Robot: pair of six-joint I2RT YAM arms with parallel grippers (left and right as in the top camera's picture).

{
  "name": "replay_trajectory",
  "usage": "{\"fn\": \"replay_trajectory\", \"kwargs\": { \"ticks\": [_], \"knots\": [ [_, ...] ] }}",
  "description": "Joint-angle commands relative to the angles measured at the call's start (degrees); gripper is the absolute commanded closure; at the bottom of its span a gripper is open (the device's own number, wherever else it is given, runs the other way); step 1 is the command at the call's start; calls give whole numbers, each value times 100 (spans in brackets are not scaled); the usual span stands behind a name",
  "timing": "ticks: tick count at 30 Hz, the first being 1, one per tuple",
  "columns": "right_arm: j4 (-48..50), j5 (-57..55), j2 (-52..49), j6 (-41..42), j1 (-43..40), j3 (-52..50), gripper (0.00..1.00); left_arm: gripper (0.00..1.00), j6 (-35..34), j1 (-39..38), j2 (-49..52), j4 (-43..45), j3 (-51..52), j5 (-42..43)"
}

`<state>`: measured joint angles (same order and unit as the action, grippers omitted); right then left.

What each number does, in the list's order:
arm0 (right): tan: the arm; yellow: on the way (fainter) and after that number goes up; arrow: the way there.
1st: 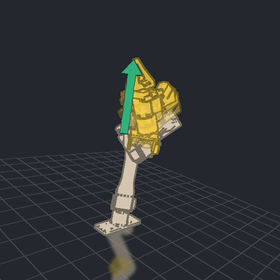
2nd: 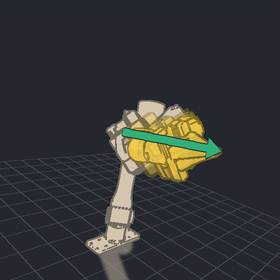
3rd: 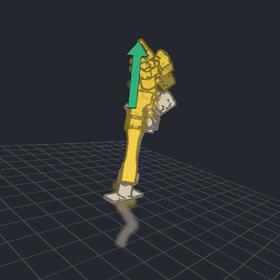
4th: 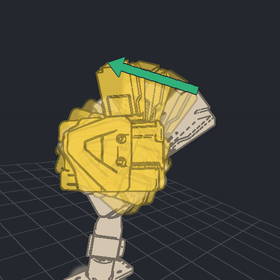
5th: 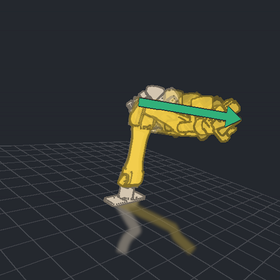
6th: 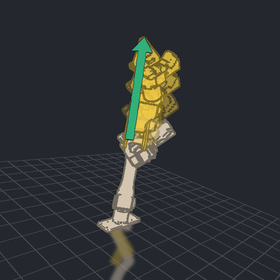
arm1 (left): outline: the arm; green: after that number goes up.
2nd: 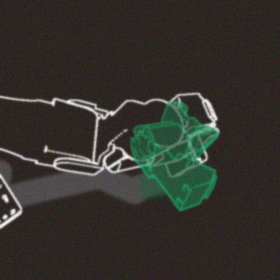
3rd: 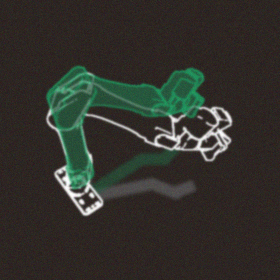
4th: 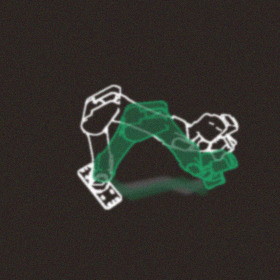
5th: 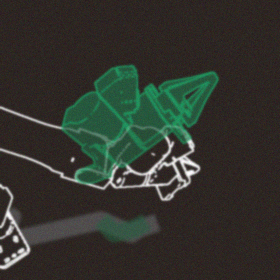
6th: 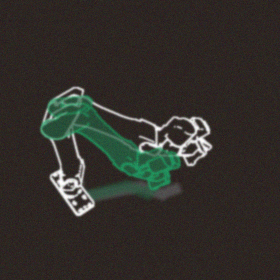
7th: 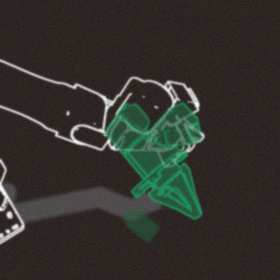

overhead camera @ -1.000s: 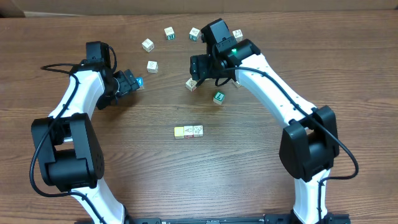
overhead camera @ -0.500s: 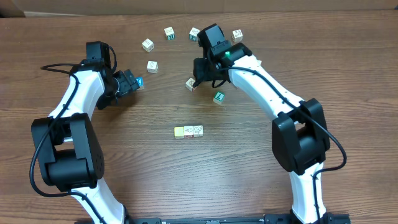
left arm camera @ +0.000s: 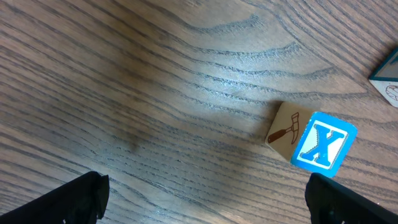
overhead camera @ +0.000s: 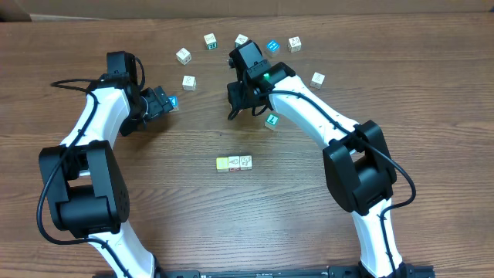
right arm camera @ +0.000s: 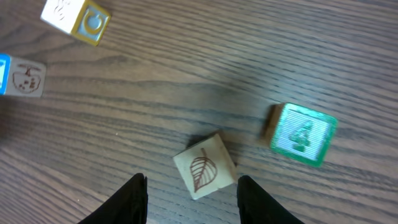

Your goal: Form a horizontal line

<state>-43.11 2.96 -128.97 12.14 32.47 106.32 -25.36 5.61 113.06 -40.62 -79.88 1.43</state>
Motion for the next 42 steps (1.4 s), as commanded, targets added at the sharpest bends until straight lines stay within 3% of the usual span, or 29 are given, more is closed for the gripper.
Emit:
{"fn": "replay_trajectory", "kwargs": {
  "ticks": [1,14,23,42],
  "knots": [
    [22,-37,-7,-376,55,-24,56,1,7,-37,63,20,-92,-39],
    [68,-144,-92,-518,59,-26,54,0,7,-37,63,22,-92,-39],
    [282,-142,-437,-756,59,-26,46,0,7,-37,63,20,-92,-37],
    [367,-142,-490,-754,59,-26,50,1,7,-37,63,20,-92,-37]
  ]
}}
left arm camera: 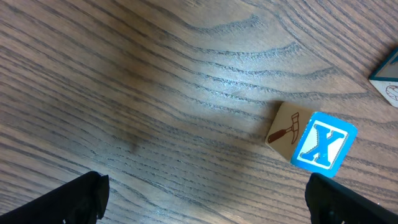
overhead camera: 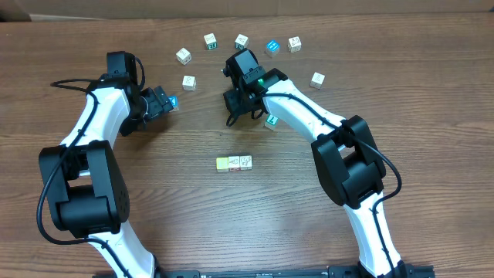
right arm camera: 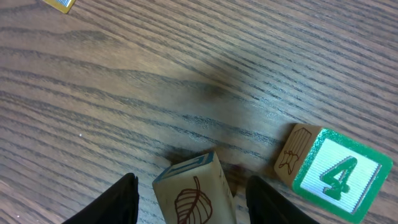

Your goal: Form a horizontal line

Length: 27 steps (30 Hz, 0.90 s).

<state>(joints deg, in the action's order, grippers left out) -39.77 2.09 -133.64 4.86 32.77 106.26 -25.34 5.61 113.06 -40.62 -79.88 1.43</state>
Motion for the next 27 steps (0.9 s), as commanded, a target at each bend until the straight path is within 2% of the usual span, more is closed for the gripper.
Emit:
{"fn": "replay_trajectory", "kwargs": {
  "ticks": [1,6,12,15,19,22,25,27],
  "knots": [
    [31,-52,-22,-28,28,-20,51,1,4,-37,63,20,-92,-39],
    [28,-55,-22,-46,26,-20,58,0,4,-37,63,20,-92,-37],
    [9,-50,-22,-44,28,-20,58,0,4,-37,63,20,-92,-37],
    [7,-50,-22,-42,28,-20,44,0,4,-37,63,20,-92,-37],
    [-70,-50,-22,-42,28,-20,36,0,4,-37,63,20,-92,-37],
    [-79,-50,-22,-42,26,-17,20,0,4,-37,63,20,-92,-37],
    [-79,-50,-22,-42,26,-17,0,1,4,-37,63,22,-92,-37],
    [-79,-50,-22,-42,26,-20,0,0,4,-37,63,20,-92,-39]
  ]
}}
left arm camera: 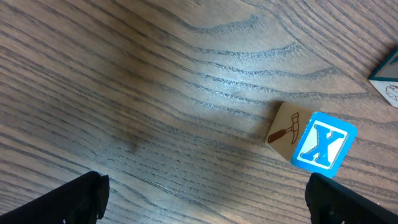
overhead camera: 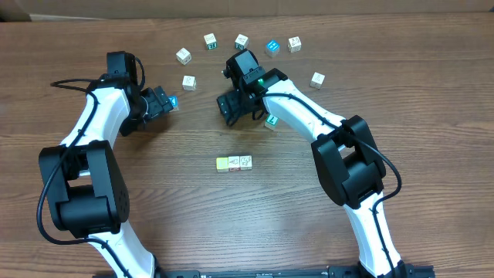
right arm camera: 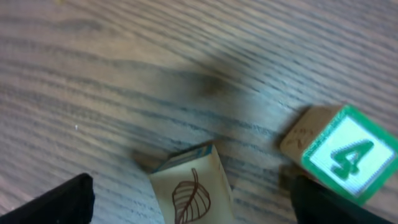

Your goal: Form a horizontal line

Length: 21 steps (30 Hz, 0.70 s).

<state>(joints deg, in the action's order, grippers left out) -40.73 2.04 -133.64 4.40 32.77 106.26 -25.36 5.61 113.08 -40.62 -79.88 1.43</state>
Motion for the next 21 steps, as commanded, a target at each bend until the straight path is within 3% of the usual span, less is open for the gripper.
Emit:
{"fn": "replay_trajectory", "kwargs": {
  "ticks": [1,17,21],
  "knots": [
    [17,-46,-22,4,26,-17,0,1,7,-37,61,20,-92,-37],
    [173,-55,-22,0,26,-20,2,0,7,-37,61,22,-92,-37],
    [168,-133,-22,0,26,-20,17,1,7,-37,61,20,-92,-39]
  ]
}}
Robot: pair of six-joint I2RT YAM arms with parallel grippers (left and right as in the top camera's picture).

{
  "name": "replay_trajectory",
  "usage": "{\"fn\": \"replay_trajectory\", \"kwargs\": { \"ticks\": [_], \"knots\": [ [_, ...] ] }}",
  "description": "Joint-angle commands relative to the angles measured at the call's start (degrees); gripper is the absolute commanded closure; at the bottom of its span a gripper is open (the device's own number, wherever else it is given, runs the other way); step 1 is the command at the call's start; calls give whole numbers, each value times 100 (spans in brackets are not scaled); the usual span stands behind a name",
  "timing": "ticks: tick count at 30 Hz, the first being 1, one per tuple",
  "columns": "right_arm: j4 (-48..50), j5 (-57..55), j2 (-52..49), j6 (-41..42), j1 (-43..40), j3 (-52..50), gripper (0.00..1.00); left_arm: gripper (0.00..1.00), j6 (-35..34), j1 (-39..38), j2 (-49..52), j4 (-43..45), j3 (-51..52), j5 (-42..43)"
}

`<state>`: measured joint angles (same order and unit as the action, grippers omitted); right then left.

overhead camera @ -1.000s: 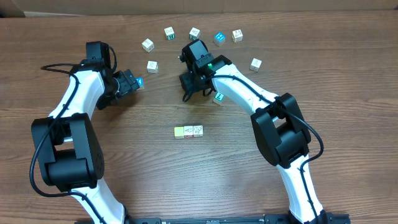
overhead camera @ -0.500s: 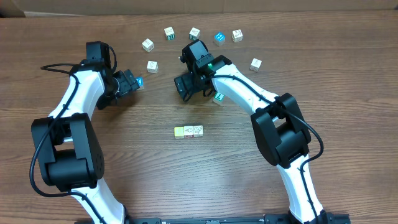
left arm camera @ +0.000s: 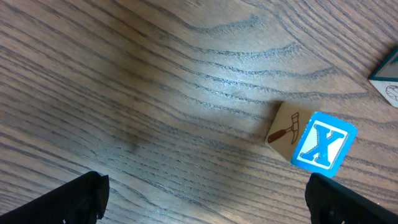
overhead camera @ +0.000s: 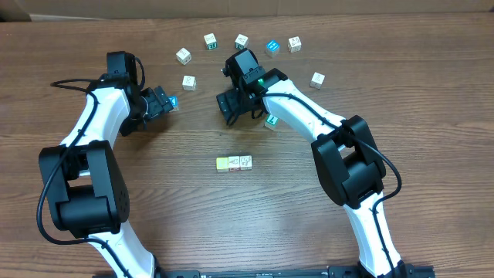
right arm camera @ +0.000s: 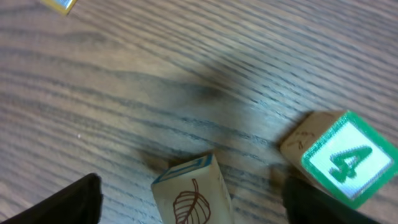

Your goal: Form a horizontal line

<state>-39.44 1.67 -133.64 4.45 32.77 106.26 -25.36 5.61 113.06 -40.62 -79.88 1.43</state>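
Note:
Two blocks lie side by side in a short row mid-table. My right gripper is open wide and low over a leaf-marked block, one finger left of it and the other to its right. A green "4" block sits just right of the leaf block. In the overhead view the right gripper hides the leaf block. My left gripper is open and holds nothing, with a blue "X" block ahead to its right.
Several loose blocks lie in an arc at the table's far side, among them a white one, a blue one and one at the right. A yellow block's corner shows top left in the right wrist view.
Almost nothing differs. My right gripper still stands open wide round the leaf block, with only a slight shift of its view. The left arm has not moved.
My right gripper was first higher above the leaf block, its jaws narrower. Then it was down close over the block. Then its jaws stood much wider apart, and they stay so now. The left arm held still throughout, and the two-block row is unchanged.

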Motion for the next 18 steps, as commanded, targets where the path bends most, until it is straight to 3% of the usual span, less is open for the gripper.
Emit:
{"fn": "replay_trajectory", "kwargs": {
  "ticks": [1,6,18],
  "knots": [
    [35,-96,-22,-4,26,-20,21,0,7,-37,63,20,-92,-39],
    [15,-98,-22,-4,26,-20,39,0,7,-37,63,20,-92,-39],
    [-7,-122,-22,-2,26,-20,43,0,7,-37,63,20,-92,-37]
  ]
}}
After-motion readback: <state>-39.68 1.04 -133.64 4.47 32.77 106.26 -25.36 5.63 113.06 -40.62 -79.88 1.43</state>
